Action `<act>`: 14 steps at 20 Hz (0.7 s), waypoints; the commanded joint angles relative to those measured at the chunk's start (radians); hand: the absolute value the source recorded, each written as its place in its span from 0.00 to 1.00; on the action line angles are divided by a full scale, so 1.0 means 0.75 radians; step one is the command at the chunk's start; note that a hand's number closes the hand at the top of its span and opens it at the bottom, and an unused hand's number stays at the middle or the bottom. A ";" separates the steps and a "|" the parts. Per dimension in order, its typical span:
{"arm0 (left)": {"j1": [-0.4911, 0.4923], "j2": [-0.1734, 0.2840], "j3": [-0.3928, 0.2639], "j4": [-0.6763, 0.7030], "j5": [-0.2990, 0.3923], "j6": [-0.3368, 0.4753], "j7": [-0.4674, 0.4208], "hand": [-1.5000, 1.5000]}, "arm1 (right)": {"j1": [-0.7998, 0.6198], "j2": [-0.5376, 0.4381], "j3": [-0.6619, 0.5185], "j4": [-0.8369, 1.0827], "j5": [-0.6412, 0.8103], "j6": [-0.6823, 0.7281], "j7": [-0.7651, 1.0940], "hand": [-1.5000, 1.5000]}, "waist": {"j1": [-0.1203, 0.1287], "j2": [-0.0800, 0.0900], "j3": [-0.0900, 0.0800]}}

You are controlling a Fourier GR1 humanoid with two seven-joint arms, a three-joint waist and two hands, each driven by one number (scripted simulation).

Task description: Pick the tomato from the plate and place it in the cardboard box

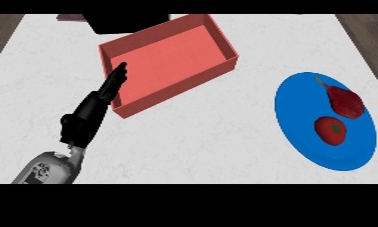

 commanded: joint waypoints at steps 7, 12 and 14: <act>-0.021 -0.041 0.041 0.117 -0.015 -0.095 -0.082 0.50 | 0.320 -0.221 -0.173 -0.411 -0.064 0.334 0.336 0.00 | 0.041 0.009 -0.002; -0.045 -0.137 -0.007 0.089 -0.134 -0.052 -0.038 0.50 | 0.298 -0.066 -0.158 -0.404 0.004 0.400 0.393 0.00 | 0.070 0.011 0.001; -0.006 -0.088 0.035 -0.001 -0.092 -0.112 0.024 0.50 | 0.338 -0.014 -0.213 -0.440 -0.011 0.445 0.366 0.00 | 0.070 0.008 0.001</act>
